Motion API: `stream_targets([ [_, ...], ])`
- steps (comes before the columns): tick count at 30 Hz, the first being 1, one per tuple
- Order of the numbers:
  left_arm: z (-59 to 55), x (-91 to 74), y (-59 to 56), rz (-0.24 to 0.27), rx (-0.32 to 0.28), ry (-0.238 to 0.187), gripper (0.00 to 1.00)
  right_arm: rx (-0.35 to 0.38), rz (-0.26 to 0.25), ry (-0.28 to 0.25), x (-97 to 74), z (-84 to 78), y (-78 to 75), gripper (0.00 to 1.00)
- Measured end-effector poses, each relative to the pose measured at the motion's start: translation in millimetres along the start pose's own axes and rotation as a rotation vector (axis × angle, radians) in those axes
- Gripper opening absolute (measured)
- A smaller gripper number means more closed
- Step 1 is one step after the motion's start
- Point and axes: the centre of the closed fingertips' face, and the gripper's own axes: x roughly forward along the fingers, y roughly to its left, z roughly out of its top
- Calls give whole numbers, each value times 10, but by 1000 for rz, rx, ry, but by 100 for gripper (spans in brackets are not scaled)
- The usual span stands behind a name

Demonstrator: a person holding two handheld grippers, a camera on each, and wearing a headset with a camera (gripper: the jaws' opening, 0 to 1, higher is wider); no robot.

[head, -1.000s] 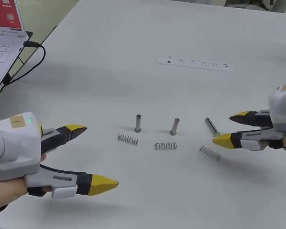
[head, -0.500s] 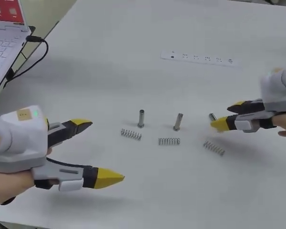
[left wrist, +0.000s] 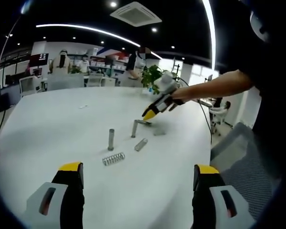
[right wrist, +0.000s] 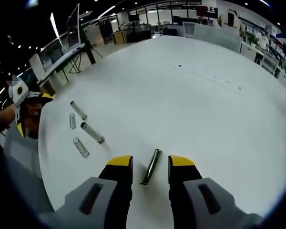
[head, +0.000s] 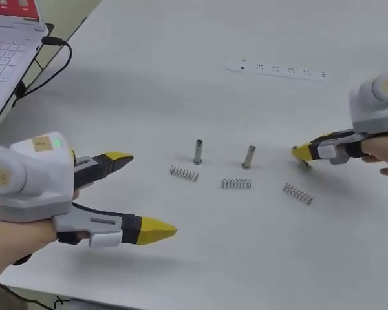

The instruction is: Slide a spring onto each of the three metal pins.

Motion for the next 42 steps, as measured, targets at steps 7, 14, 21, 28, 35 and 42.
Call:
stream_targets([
  [7, -24, -21, 18, 6, -2, 5, 92, 26, -19, 49, 99, -47, -69, 22],
  [14, -50, -38, 31, 8, -6, 9, 92, 76, -44, 77, 168, -74, -110, 16],
  [21, -72, -42, 46, 10, -6, 12, 92, 85, -49, 96, 193, -98, -116, 12],
  [28, -89, -20, 120, 22, -1, 19, 92, 41, -65, 123, 239, -100, -74, 8],
  [35, -70, 6, 176, 32, 0, 15, 92, 33, -75, 131, 253, -102, -66, 7],
  [42, -86, 5, 167, 33, 1, 19, 92, 25, -69, 130, 214, -153, -1, 5],
])
